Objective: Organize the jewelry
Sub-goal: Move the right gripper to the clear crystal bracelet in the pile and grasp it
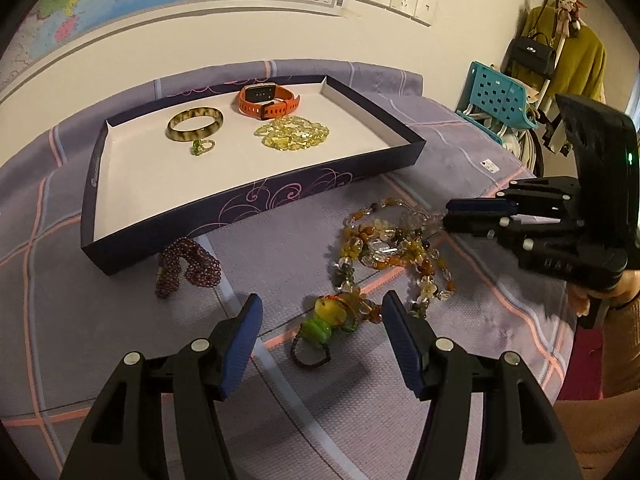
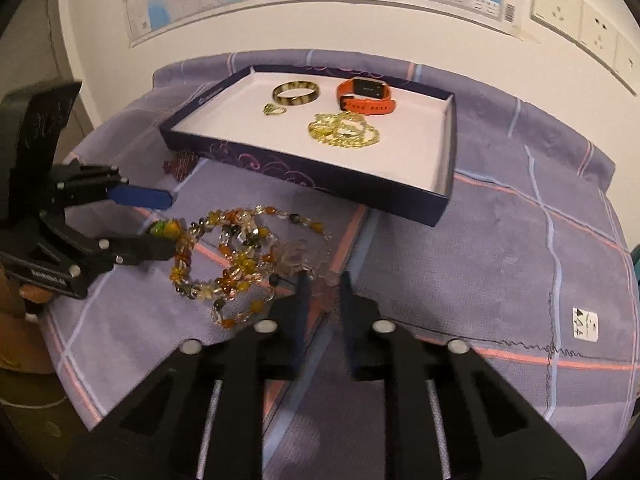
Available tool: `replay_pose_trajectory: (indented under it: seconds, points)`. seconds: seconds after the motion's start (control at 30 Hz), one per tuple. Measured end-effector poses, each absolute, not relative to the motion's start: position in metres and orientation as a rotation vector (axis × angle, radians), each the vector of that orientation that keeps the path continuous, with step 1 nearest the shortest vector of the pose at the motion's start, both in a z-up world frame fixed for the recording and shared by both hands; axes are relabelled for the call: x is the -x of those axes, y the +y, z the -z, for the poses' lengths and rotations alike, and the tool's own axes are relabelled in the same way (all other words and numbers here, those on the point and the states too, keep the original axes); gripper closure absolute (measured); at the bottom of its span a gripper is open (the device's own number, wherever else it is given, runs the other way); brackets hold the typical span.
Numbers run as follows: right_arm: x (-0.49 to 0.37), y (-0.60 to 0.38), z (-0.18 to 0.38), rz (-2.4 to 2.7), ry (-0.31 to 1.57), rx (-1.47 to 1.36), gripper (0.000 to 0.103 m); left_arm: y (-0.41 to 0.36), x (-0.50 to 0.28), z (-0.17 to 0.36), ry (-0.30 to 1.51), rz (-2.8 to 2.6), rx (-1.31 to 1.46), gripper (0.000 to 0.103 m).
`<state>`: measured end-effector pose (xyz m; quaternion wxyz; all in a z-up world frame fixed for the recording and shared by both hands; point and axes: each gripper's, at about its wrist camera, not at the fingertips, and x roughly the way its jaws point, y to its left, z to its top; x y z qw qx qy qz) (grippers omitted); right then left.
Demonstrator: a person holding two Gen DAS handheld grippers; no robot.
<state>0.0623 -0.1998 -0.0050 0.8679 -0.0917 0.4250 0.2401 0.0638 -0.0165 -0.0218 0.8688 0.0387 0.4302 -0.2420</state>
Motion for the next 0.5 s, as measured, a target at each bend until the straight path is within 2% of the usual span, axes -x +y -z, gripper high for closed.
replay_pose_trajectory:
  seconds: [0.23,0.5]
  points:
    - [-0.069,-0.229,-0.001,-0.475,0.903,0.021,0.094,-0.015,-0.06,0.02,0.895,0.508,-0.085,0.043]
    - [-0.053,-0.239,-0.017,-0.498,0.876,0.015,0.094,-0.007,-0.054,0.017,0.886,0.502,-0.075,0.043]
